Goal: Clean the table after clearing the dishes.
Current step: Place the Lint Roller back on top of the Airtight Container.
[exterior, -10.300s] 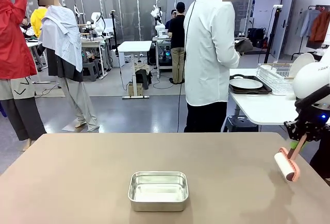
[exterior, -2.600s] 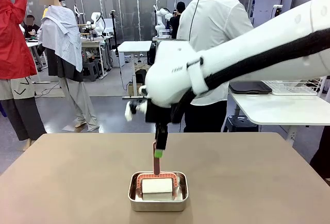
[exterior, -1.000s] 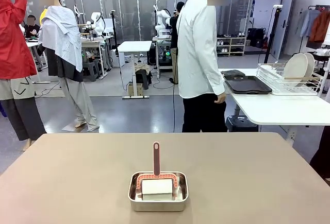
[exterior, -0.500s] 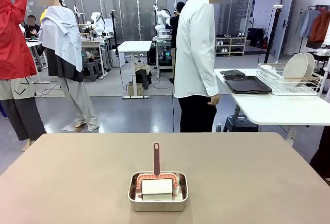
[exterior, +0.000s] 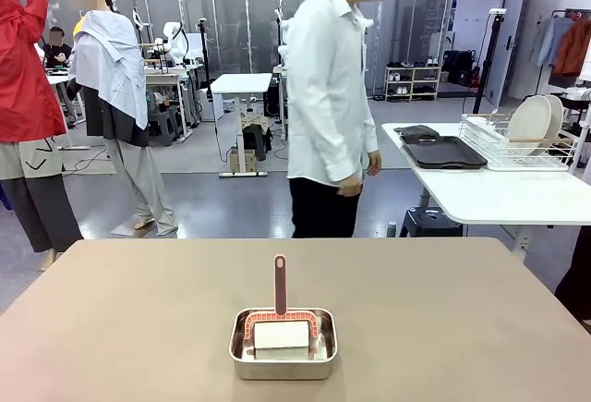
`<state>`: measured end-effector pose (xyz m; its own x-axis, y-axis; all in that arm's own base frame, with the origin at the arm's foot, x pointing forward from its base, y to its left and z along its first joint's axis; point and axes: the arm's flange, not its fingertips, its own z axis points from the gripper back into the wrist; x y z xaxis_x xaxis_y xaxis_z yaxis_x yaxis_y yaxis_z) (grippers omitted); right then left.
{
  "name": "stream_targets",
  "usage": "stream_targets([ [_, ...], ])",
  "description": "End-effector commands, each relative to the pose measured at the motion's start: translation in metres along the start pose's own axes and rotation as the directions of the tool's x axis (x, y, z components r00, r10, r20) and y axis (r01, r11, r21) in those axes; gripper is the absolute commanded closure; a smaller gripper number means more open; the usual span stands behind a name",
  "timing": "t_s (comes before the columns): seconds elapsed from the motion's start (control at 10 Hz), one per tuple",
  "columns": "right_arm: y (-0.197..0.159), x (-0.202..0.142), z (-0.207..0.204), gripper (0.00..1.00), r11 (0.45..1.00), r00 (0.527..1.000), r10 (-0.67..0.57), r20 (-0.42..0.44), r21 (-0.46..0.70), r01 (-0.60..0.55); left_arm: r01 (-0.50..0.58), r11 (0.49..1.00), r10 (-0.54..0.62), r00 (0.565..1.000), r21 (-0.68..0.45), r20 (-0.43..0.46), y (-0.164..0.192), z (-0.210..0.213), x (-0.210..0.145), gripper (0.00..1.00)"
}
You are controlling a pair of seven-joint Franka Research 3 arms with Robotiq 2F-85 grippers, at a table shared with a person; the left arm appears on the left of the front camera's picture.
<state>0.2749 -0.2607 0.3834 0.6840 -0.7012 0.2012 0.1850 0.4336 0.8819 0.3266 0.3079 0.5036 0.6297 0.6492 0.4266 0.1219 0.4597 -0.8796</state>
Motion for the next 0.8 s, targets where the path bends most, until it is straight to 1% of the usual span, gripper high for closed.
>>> stream_targets([
  [0.0, -0.0007, -0.0041, 0.0032, 0.0, 1.0, 1.0, 0.006, -0.009, 0.005, -0.006, 0.003, 1.0, -0.003, 1.0, -0.01, -0.003, -0.0028, 0.004, 0.003, 0.0],
  [0.7, -0.0007, -0.0041, 0.0032, 0.0, 1.0, 1.0, 0.006, -0.009, 0.005, -0.006, 0.003, 1.0, -0.003, 1.0, -0.01, -0.003, -0.0028, 0.004, 0.003, 0.0],
])
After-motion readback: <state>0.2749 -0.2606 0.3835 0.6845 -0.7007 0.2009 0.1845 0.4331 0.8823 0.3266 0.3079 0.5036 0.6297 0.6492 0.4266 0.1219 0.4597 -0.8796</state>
